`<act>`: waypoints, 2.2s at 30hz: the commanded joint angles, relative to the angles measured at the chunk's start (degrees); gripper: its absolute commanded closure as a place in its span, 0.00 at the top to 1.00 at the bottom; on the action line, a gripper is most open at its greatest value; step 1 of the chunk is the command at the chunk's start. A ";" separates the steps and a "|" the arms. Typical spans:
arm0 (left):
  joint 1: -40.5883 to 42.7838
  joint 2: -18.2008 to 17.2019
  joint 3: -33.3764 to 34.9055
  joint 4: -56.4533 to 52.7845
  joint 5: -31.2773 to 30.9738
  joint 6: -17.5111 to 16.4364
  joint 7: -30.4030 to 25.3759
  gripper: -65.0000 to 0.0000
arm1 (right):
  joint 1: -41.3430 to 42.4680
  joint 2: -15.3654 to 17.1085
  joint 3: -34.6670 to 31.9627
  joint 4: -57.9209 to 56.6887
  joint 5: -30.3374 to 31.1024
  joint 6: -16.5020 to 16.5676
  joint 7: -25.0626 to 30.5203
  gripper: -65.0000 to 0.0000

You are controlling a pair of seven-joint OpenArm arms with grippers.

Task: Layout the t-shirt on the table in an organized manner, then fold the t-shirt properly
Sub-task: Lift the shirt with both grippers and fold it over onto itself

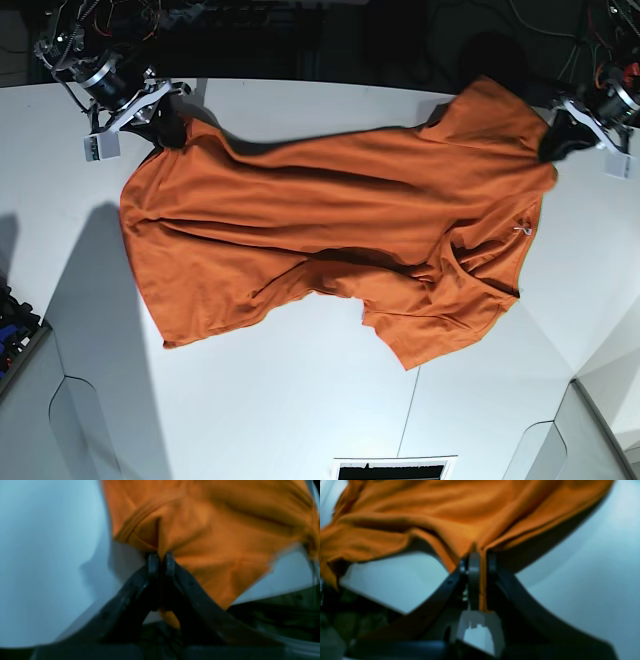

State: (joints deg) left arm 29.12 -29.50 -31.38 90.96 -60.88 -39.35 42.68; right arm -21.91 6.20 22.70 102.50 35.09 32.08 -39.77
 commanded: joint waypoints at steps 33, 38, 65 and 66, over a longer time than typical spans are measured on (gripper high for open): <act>-27.02 -9.44 1.70 11.69 4.28 -0.65 -13.03 0.00 | 17.97 5.86 17.07 13.90 8.11 0.70 3.98 0.00; -41.57 -9.38 16.46 -3.52 10.64 -0.65 -16.13 0.00 | 27.17 5.86 13.38 2.32 2.01 0.70 5.40 0.00; -40.52 -12.59 21.49 -22.27 4.94 -0.65 -0.61 0.65 | 25.44 4.11 10.36 -12.35 -3.72 -0.81 -3.30 0.69; -39.01 -12.59 21.03 -22.29 4.94 -0.65 -0.66 0.65 | 24.06 4.11 10.51 -12.35 -3.56 -0.81 -3.28 0.69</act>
State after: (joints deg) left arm -8.80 -40.58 -9.69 67.83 -54.72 -39.48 43.00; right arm 1.23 9.54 33.04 89.14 30.13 30.74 -44.42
